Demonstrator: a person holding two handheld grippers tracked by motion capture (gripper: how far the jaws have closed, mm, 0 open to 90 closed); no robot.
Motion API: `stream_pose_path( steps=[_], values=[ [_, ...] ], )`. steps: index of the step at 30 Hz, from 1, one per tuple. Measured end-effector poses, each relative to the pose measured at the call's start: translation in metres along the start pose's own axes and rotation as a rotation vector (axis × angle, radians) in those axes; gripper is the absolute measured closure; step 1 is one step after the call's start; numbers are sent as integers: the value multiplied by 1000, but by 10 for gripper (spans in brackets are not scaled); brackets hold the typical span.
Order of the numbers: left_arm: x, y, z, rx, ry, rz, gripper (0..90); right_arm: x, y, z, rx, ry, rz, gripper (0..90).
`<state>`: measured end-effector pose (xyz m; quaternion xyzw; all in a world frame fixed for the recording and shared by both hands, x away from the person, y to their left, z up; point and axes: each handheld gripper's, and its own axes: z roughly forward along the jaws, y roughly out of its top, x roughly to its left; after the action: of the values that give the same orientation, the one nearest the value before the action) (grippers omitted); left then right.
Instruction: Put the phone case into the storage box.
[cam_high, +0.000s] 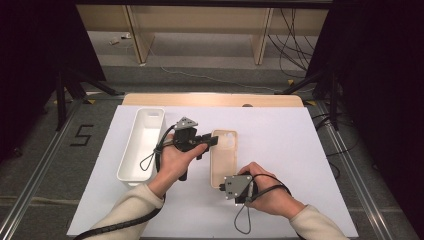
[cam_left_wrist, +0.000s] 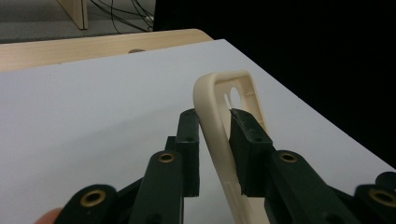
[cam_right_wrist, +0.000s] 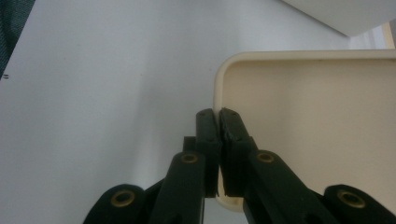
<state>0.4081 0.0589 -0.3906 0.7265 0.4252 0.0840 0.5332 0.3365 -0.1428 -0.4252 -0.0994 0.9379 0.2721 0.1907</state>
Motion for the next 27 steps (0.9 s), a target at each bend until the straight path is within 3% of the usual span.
stream_pose_path(
  steps=[9, 11, 13, 16, 20, 27],
  values=[
    [-8, 1, -4, -45, -60, -46, 809, 0, -2, 4, 28, -24, -4, 875],
    [-11, 1, -5, -45, -57, -12, 817, -1, -2, 5, 32, -33, -4, 855],
    [-14, 2, -7, -58, -27, 39, 819, -1, -3, 4, 31, -31, 16, 809],
    [-13, 3, -9, -69, -28, 54, 819, -3, -4, 1, 11, -44, 51, 726],
    [-13, 4, -13, -88, 13, 125, 819, -4, -6, -1, -28, -53, 117, 625],
    [-10, 5, -19, -120, 53, 195, 819, -8, -13, -8, -124, -101, 253, 480]
  ],
)
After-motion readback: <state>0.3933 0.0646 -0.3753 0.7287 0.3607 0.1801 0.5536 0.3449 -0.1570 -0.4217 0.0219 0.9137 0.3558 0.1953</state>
